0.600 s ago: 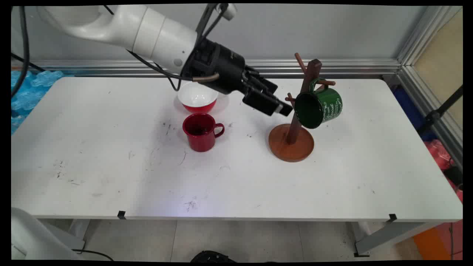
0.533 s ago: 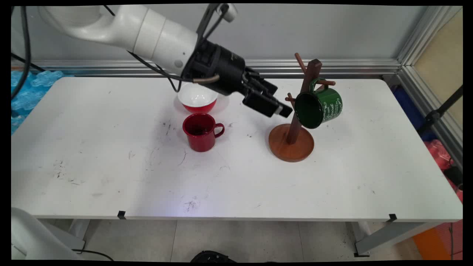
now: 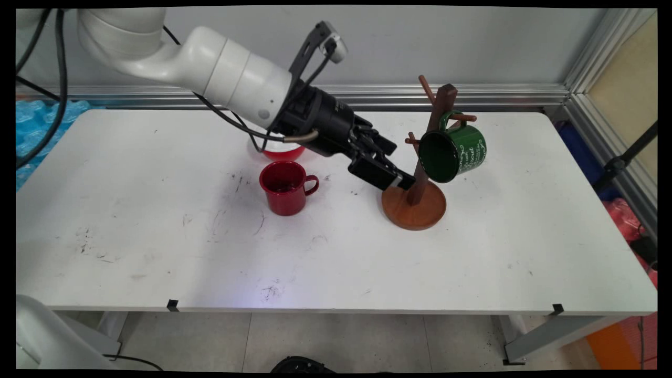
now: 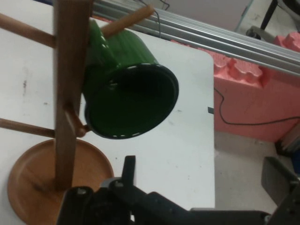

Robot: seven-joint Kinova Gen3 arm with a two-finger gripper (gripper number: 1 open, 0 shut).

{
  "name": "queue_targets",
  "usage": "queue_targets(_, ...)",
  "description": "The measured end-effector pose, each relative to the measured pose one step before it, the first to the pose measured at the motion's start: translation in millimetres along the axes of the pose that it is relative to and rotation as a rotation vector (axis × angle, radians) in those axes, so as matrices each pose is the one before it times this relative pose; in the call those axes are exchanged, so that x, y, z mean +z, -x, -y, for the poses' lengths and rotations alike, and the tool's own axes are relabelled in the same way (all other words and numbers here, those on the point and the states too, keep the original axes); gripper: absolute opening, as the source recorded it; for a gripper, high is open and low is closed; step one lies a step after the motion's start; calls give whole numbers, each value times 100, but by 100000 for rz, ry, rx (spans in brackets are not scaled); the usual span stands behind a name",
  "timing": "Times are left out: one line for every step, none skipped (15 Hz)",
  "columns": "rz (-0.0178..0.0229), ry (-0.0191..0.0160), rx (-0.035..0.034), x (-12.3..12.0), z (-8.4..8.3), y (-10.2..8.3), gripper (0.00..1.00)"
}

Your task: Pick up the green mug from the rack

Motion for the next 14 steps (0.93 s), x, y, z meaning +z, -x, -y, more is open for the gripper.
queue_targets(195,271,80,257,-87,110,100)
queue_targets(141,171,15,241,-79,105,100)
queue_targets(118,12,-50,313,-92,143,100)
queue_targets(32,-99,-135,236,-75,107,100)
queue_targets(6,-129,-123,164,-49,75,100)
queue_targets(-7,-191,-236,252,-91,106,100)
queue_targets(-10,-130,-137,153,-55,69,100)
queue_targets(-104,-361,-342,246,-87,112,100)
queue_targets(-161,-467,-467,292,-113,128,100)
queue_targets(-263,-530,-585,317,-139,127,100)
queue_targets(-333,-496,-582,273,-131,91,100)
queue_targets(-343,-432,-539,265,-146,73,100)
queue_targets(-457,-489,-697,339,-167,61,100)
queue_targets(-553,-566,-765,281,-165,66,100)
